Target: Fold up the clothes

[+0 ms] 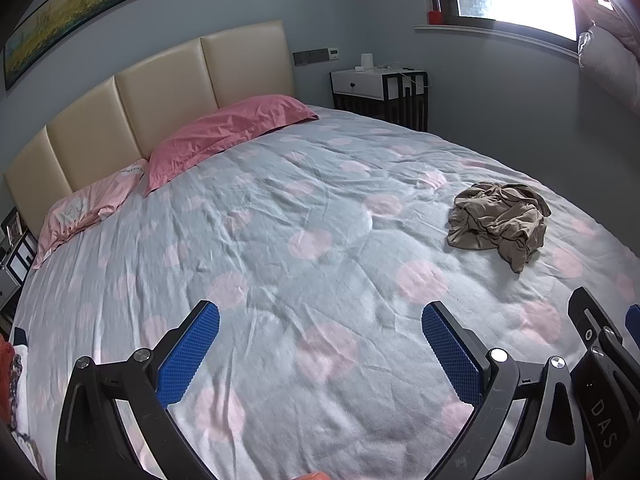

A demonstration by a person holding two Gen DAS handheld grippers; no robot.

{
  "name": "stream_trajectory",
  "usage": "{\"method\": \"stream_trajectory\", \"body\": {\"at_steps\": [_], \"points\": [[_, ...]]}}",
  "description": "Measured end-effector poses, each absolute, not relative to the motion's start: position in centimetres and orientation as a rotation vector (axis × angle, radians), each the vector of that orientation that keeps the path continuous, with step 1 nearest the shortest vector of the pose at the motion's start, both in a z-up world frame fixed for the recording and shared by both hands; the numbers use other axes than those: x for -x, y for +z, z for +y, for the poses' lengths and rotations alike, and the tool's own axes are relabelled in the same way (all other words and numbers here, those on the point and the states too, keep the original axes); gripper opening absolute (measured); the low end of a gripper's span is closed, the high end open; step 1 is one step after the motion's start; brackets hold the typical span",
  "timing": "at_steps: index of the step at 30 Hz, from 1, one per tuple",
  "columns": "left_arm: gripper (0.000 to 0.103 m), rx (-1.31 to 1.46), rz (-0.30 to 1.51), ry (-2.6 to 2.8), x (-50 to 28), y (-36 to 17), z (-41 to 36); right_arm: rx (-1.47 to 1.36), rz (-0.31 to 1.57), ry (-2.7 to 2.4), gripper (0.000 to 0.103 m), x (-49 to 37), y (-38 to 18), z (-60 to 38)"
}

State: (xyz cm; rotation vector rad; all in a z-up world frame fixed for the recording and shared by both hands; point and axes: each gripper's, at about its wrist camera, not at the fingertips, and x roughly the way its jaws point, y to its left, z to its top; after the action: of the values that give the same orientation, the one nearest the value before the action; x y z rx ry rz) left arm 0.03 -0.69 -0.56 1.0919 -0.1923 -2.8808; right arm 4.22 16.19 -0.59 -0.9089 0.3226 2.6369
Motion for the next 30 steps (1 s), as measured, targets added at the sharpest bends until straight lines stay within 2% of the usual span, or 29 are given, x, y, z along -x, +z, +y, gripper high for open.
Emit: {"method": "stream_trajectory", "body": {"at_steps": [30], "points": [[0.102, -1.102, -0.18, -2.869, -0.02, -0.68, -0.78, 0.909, 0.308, 2.637, 0.076, -4.25, -0.7, 15.82]]}}
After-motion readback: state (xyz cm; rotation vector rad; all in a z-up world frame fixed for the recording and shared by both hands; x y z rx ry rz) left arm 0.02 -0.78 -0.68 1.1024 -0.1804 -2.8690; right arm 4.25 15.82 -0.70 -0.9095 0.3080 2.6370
